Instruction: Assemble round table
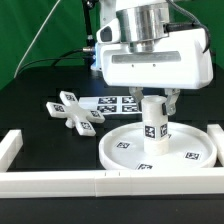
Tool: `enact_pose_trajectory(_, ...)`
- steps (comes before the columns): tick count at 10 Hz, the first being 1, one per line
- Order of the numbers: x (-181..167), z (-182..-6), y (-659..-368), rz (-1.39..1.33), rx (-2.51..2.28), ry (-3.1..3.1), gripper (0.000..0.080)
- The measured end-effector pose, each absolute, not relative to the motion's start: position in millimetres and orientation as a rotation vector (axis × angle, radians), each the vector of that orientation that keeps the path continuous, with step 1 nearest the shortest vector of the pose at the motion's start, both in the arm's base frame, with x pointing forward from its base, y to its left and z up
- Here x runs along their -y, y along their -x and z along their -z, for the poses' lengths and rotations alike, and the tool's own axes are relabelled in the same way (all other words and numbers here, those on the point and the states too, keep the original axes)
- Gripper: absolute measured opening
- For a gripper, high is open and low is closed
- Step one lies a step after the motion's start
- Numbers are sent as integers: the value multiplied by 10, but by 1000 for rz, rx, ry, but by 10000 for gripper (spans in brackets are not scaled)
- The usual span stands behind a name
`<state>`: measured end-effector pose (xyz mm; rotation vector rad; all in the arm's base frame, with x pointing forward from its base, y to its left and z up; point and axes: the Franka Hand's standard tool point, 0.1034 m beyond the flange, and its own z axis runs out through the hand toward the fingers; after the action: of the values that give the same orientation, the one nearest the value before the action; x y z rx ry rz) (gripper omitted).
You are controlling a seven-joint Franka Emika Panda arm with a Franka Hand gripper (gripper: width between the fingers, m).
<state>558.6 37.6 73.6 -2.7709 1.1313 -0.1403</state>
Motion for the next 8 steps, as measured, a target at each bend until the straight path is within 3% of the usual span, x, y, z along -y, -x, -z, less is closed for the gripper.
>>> enact_pose_trajectory(1,-388,-739,-5582,139,-910,2865,557)
enact_pose_trajectory(2,-372,-737,-5583,158,-652,2944,621)
enact_pose_trajectory(5,-375,-739,-5589,166,-286,3018,644)
enact_pose_trajectory(8,-474,-782,-5623,157,414,3089,649)
